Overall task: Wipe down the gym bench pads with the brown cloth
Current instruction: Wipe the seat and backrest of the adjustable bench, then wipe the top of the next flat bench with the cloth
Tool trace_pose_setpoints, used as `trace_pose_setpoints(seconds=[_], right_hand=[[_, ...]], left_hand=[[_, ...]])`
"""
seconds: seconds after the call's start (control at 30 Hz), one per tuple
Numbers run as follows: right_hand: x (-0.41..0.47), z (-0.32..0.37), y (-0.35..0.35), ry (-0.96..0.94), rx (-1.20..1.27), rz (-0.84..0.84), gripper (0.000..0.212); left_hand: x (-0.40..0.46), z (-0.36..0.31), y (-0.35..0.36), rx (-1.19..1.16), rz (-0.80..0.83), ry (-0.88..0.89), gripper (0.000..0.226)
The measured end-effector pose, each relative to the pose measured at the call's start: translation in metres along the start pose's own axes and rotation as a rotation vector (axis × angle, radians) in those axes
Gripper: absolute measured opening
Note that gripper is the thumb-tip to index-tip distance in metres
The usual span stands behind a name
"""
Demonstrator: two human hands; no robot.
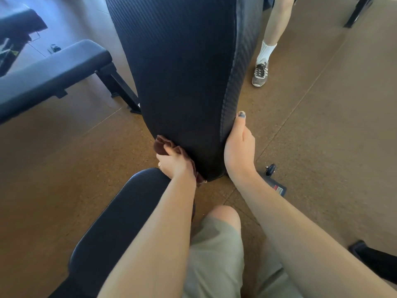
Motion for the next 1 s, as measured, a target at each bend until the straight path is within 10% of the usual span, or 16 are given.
trace_pose_setpoints(seconds=[0.3,0.5,0.63,0.8,1.0], right_hand=[[-0.034,0.113,-0.040,0.111,0.053,-0.118,0.040],[-0.076,0.267,-0.068,-0.182,0.113,-0.281,0.039],[-0.101,0.347,-0.070,-0.213,-0.053,0.075,0.036],[-0.120,0.402,-0.067,0.175,-0.155,0.647,0.036],[-0.102,0.435,-0.080,0.190,-0.148,0.795,0.027]], left_hand=[[-0.083,-0.156,-0.058,0.043,0.090,-0.086,0.049],[-0.152,-0.296,-0.113,0.148,0.369,-0.087,0.056],[-0.180,-0.380,-0.151,0.222,0.602,-0.299,0.054],[-0.198,-0.447,-0.180,0.366,0.856,-0.261,0.058],[-0.209,-0.485,-0.177,0.424,0.986,-0.198,0.059]])
Point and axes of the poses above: each hand's wrist, its own x-axis towards the middle knuckle, its own y-axis out of the palm, z = x × y, the point moved 2 cm from there along x, towards the middle knuckle, and after that the axes turned 12 degrees about -z, right-handed, at the moved point
